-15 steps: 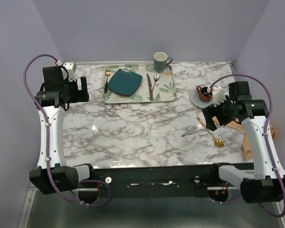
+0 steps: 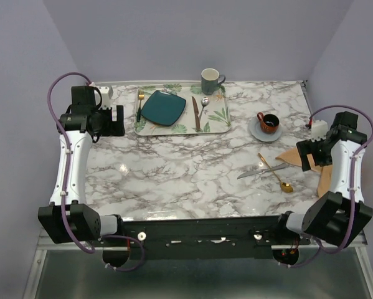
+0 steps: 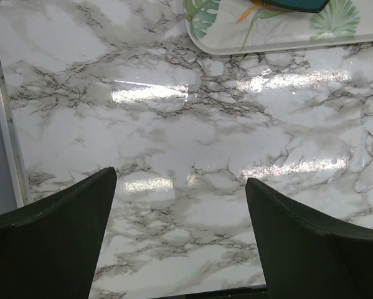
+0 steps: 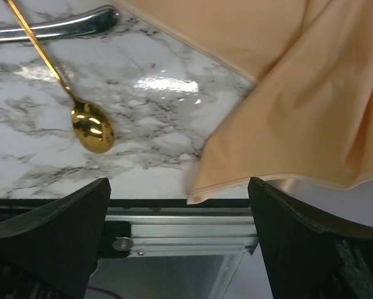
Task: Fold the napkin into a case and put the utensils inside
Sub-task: Pick up the crumpled napkin from the corner of the board.
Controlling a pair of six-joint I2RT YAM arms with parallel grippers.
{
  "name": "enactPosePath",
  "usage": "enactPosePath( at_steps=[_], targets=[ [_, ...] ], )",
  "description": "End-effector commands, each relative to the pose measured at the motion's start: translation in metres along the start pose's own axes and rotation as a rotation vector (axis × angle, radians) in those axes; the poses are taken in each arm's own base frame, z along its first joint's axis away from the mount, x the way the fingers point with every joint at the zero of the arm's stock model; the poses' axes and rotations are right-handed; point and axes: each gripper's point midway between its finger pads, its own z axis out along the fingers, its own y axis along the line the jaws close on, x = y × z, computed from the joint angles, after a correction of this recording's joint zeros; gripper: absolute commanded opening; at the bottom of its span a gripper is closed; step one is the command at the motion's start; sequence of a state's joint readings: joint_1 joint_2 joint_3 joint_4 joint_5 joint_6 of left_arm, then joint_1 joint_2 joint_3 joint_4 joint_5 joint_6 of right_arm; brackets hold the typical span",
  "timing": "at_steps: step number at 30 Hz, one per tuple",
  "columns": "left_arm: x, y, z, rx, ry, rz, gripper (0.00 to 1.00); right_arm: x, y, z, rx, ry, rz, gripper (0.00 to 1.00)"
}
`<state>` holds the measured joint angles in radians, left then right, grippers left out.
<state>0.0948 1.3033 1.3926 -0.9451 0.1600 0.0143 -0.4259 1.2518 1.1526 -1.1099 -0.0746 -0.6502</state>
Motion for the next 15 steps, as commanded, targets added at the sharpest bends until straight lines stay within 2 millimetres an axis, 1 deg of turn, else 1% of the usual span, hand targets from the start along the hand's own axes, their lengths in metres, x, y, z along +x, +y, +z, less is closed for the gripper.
enactPosePath(
  at_steps=[1,2,3,4,6,7,8,9,10,11,15],
  targets=[
    [0.004,0.0,0.007,-0.01,0.027,0.063,0.99,-0.007,-0.05,0.015,0.158,0.008,-0.075,1.0],
    [0.004,0.0,0.007,-0.011,0.03,0.069,0.99,-0.006,-0.059,0.015,0.19,0.025,-0.098,1.0],
    [0.002,0.0,0.009,-0.01,0.03,0.074,0.99,-0.007,-0.064,0.02,0.204,0.039,-0.109,1.0],
    [0.001,-0.001,0.009,-0.009,0.03,0.078,0.99,-0.011,-0.073,0.021,0.238,0.035,-0.121,1.0],
    [0.0,-0.001,0.011,-0.004,0.036,0.083,0.99,-0.008,-0.088,0.026,0.288,0.08,-0.167,1.0],
    [0.0,-0.001,0.011,-0.003,0.036,0.091,0.99,-0.014,-0.098,0.025,0.336,0.069,-0.18,1.0],
    [0.0,-0.002,0.012,0.001,0.036,0.094,0.99,-0.01,-0.106,0.025,0.371,0.099,-0.213,1.0],
    [0.0,-0.003,0.013,0.008,0.038,0.098,0.99,-0.011,-0.111,0.024,0.396,0.106,-0.227,1.0],
    [0.001,-0.003,0.013,0.008,0.04,0.104,0.99,-0.015,-0.119,0.024,0.434,0.097,-0.24,1.0],
    [0.002,-0.003,0.014,0.011,0.043,0.106,0.99,-0.013,-0.126,0.021,0.461,0.122,-0.266,1.0],
    [0.004,-0.004,0.019,0.023,0.055,0.104,0.99,-0.009,-0.142,0.023,0.51,0.167,-0.301,1.0]
  ],
)
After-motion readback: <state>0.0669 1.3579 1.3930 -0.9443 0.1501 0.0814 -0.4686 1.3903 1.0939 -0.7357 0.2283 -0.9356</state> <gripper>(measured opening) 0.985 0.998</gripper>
